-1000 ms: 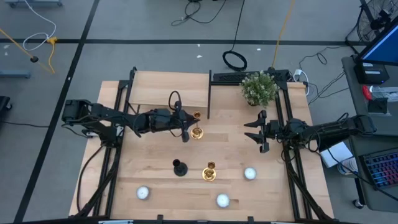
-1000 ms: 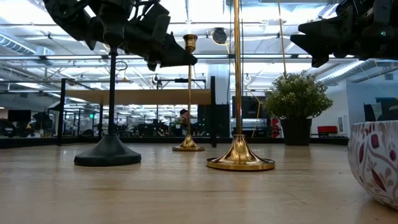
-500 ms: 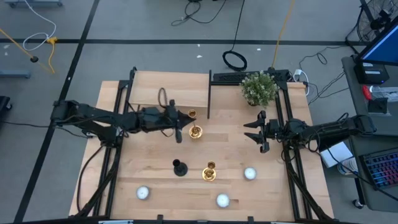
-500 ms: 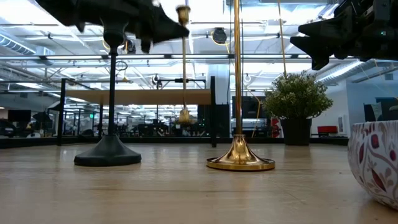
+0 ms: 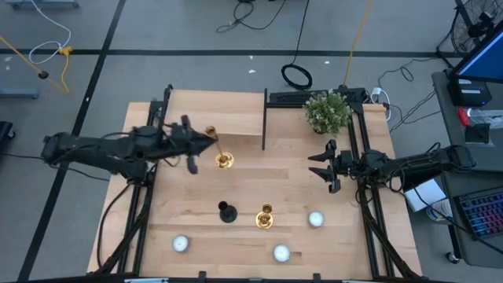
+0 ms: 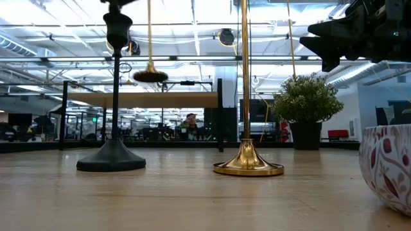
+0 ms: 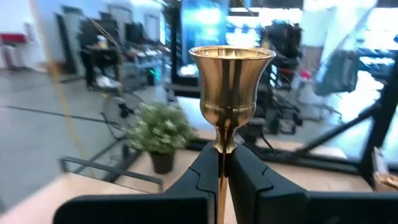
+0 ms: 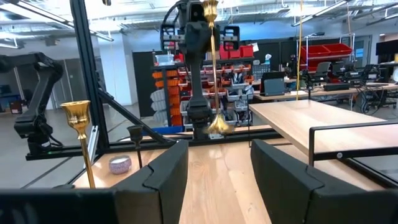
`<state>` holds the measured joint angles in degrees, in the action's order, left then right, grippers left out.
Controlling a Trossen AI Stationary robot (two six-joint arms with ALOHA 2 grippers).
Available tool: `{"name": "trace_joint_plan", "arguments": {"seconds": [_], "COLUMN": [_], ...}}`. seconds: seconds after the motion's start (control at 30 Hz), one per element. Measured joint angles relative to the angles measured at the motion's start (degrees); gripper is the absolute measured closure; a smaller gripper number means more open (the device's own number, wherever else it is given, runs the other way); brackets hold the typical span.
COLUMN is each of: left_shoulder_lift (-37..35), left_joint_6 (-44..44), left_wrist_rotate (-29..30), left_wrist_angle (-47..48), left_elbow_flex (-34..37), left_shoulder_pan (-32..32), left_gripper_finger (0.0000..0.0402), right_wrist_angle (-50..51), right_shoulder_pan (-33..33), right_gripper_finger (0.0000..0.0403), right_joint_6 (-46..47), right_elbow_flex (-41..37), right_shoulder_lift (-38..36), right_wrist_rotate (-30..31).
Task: Pick & Place candle stick holders
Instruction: Put the top gold candle holder on the shelf
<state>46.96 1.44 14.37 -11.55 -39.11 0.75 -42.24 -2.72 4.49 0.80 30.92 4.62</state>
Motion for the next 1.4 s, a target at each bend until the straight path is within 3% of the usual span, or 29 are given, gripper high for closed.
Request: {"name": "trace_joint_plan", "arguments": {"seconds": [0.3, 0.63, 0.83, 1.2, 1.4], "left_shoulder_lift": [-8.96, -10.28, -10.27, -10.22, -10.21], "left_joint_6": [-5.67, -10.03, -10.52, -7.96, -5.69], "left_wrist_rotate": [14.55, 24.72, 25.33, 25.11, 21.58], "left_wrist_angle": [3.88, 3.81, 3.83, 8.53, 9.29], "left_elbow_flex": [0.00, 0.00, 0.00, 0.00, 0.00], "left_shoulder_pan": [-2.42, -8.95, -14.42, -23.90, -28.13], "left_gripper_finger": [0.0385, 0.0375, 0.0387, 0.0386, 0.0380], "right_wrist_angle": [-3.05, -4.29, -4.27, -4.26, -4.26], "right_shoulder_pan": [0.00, -0.02, 0.02, 0.04, 0.04], "right_gripper_finger": [0.0232, 0.0232, 0.0232, 0.0232, 0.0232], "right_joint_6": [-0.52, -1.61, -4.14, -5.80, -6.91], "right_elbow_flex": [0.01, -0.01, -0.01, 0.00, -0.01], "right_shoulder_lift": [0.01, 0.02, 0.12, 0.31, 0.31], "right_wrist_rotate": [0.04, 0.97, 6.23, 5.86, 5.86]}}
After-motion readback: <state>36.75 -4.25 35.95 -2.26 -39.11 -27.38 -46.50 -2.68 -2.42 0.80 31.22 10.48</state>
